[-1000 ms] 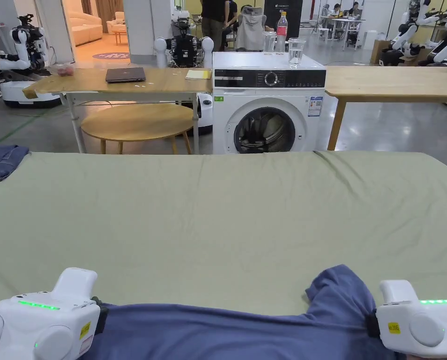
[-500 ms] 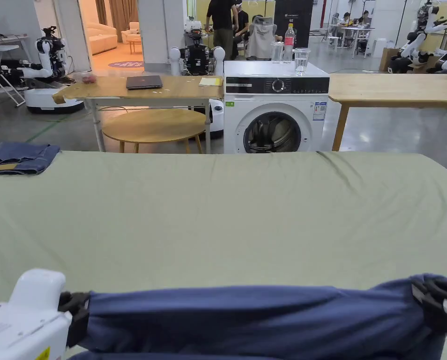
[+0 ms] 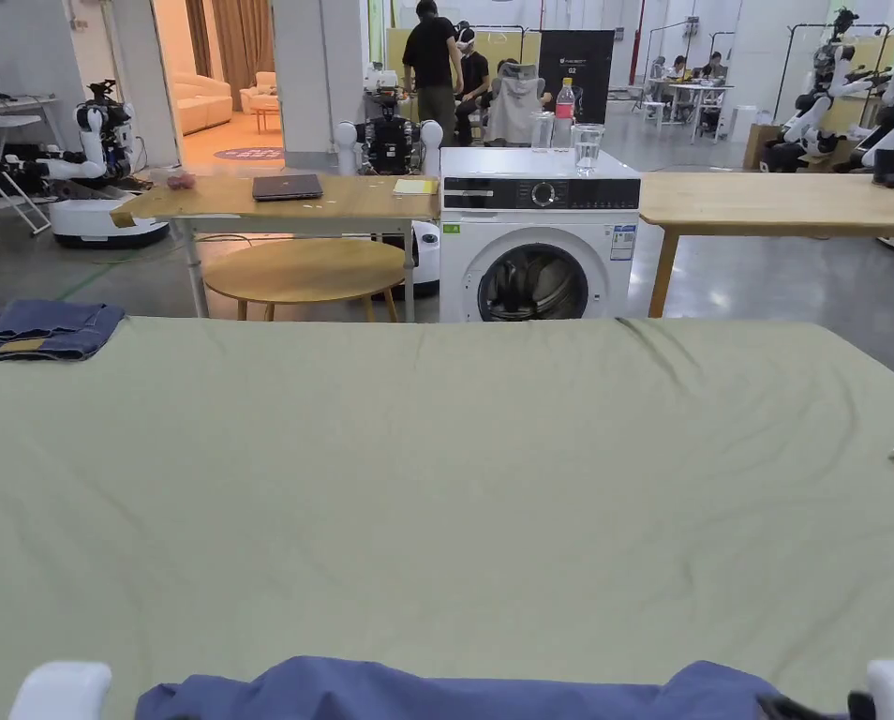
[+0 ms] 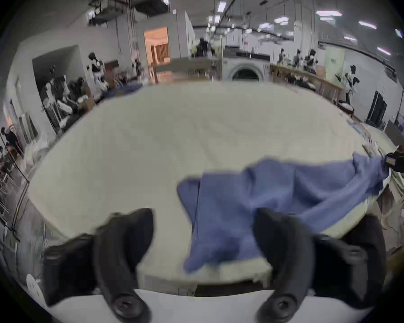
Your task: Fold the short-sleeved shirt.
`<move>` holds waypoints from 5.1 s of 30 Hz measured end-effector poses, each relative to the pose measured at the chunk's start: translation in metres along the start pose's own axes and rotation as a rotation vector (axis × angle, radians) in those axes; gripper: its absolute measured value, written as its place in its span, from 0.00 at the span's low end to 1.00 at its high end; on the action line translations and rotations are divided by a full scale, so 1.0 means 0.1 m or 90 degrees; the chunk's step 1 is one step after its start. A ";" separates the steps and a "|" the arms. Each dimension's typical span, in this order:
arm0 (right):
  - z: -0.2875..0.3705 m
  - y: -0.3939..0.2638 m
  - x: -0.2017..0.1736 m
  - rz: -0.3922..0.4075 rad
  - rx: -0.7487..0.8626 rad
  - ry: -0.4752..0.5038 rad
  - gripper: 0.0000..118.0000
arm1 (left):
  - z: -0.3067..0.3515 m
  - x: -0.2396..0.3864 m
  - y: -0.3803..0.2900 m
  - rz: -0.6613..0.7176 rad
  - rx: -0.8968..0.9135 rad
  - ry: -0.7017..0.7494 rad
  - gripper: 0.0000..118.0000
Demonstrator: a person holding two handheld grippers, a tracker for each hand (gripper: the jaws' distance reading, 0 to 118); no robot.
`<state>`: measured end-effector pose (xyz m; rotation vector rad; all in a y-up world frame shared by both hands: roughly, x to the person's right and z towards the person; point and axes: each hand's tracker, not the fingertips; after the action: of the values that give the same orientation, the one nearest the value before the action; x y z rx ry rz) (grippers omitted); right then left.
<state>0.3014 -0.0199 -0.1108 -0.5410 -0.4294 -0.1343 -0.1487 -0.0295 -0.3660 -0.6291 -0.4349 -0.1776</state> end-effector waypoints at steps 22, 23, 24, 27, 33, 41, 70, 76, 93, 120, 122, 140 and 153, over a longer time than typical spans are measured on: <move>0.06 0.58 -0.95 0.032 0.231 0.032 0.00 | 0.05 0.22 0.42 0.070 0.128 -0.079 0.71; 0.06 0.57 -0.94 0.030 0.229 0.034 0.00 | 0.01 0.07 0.34 0.108 0.102 -0.092 0.96; 0.04 0.55 -0.94 0.028 0.227 0.038 0.00 | -0.07 -0.10 0.22 0.147 0.069 -0.098 0.96; -0.03 0.49 -1.01 0.023 0.207 0.053 0.00 | -0.29 -0.67 -0.07 0.289 0.006 -0.149 1.00; -0.14 0.41 -1.10 0.019 0.182 0.063 0.00 | -0.99 -1.29 -0.85 0.588 -0.108 -0.315 1.00; -0.23 0.43 -1.09 -0.010 0.175 0.066 0.00 | -1.55 -0.70 -0.75 0.674 -0.143 -0.531 0.66; -0.22 0.03 -0.88 0.005 0.115 0.071 0.00 | -0.95 2.39 -0.09 -0.305 -0.078 -0.041 0.06; -0.23 -0.03 -0.71 -0.007 0.095 0.077 0.00 | -0.58 2.01 0.25 -0.140 -0.050 -0.195 0.90; -0.20 0.09 -0.71 0.029 0.100 0.096 0.00 | -0.99 1.58 -0.07 0.157 -0.164 -0.362 0.00; -0.21 0.09 -0.78 0.041 0.111 0.117 0.00 | -1.27 0.49 -0.69 0.480 -0.105 -0.493 1.00; -0.19 0.10 -0.76 0.037 0.117 0.119 0.00 | -1.29 0.60 -0.70 0.525 -0.084 -0.547 1.00; -0.25 0.05 -0.71 0.036 0.105 0.105 0.00 | -0.38 0.71 0.07 0.123 0.056 -0.138 0.10; -0.24 0.08 -0.56 0.030 0.096 0.099 0.00 | -0.47 3.06 -0.27 -0.379 0.032 -0.164 0.09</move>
<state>0.2613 -0.0253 -0.1569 -0.3895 -0.2722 -0.0971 0.1331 -0.0884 -0.2496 -0.4591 -0.8686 -0.6538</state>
